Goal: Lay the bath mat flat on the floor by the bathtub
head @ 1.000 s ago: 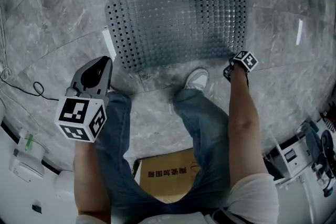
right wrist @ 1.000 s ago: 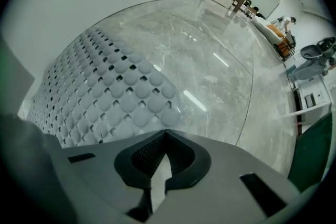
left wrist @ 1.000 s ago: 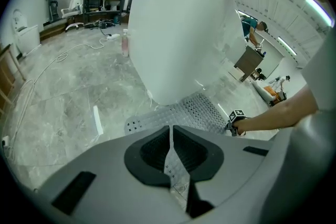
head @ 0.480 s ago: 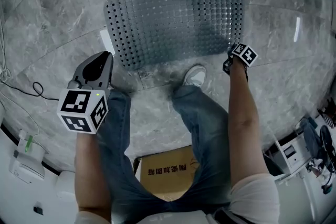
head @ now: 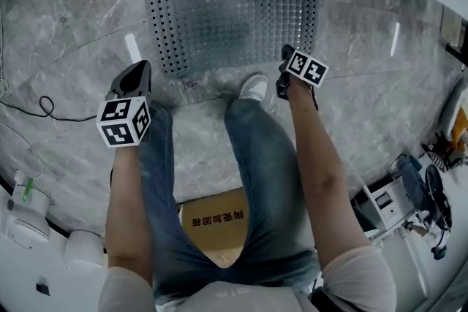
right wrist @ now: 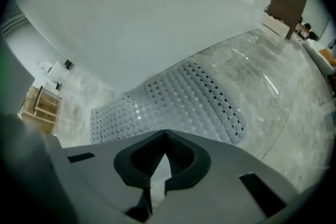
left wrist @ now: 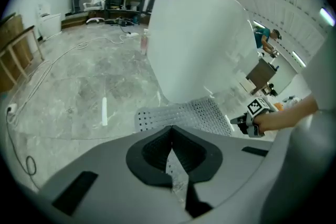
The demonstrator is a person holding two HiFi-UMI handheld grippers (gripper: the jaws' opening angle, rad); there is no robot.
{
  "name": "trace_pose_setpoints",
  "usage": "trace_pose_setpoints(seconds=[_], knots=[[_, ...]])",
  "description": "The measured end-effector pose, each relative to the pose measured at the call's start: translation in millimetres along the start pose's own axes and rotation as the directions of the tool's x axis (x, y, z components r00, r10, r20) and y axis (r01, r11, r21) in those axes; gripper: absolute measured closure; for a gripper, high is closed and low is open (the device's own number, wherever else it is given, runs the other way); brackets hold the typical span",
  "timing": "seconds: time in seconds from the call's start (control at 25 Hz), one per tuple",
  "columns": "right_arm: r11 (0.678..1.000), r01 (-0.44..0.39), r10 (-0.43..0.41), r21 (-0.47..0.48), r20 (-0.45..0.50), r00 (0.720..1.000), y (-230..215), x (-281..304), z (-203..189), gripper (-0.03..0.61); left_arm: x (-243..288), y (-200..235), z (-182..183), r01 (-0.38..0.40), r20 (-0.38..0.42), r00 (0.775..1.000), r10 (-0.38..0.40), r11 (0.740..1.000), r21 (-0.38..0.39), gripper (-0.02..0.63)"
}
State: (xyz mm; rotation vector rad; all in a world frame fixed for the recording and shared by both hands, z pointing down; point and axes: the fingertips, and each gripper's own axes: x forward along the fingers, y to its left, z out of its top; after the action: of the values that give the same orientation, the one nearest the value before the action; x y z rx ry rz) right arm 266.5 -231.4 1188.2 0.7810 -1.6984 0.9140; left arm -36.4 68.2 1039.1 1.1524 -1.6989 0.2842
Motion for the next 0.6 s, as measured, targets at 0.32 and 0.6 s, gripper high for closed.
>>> trace_pose_setpoints(seconds=[0.32,0.6], knots=[[0.953,-0.201,0.202,-0.225,-0.017,0.979,137.9,-100.0,17.9,0.561,-59.0,9.0,58.0,0.014,0.065,0.998,-0.012,0.999,-0.041,0.598],[0.875,-0.312,0.337,-0.371,0.002,0.942,242.8,-210.4,44.2,0.561,-127.7,-19.2,125.9,0.065,0.122,0.990,-0.068,0.998,0.021,0.598]])
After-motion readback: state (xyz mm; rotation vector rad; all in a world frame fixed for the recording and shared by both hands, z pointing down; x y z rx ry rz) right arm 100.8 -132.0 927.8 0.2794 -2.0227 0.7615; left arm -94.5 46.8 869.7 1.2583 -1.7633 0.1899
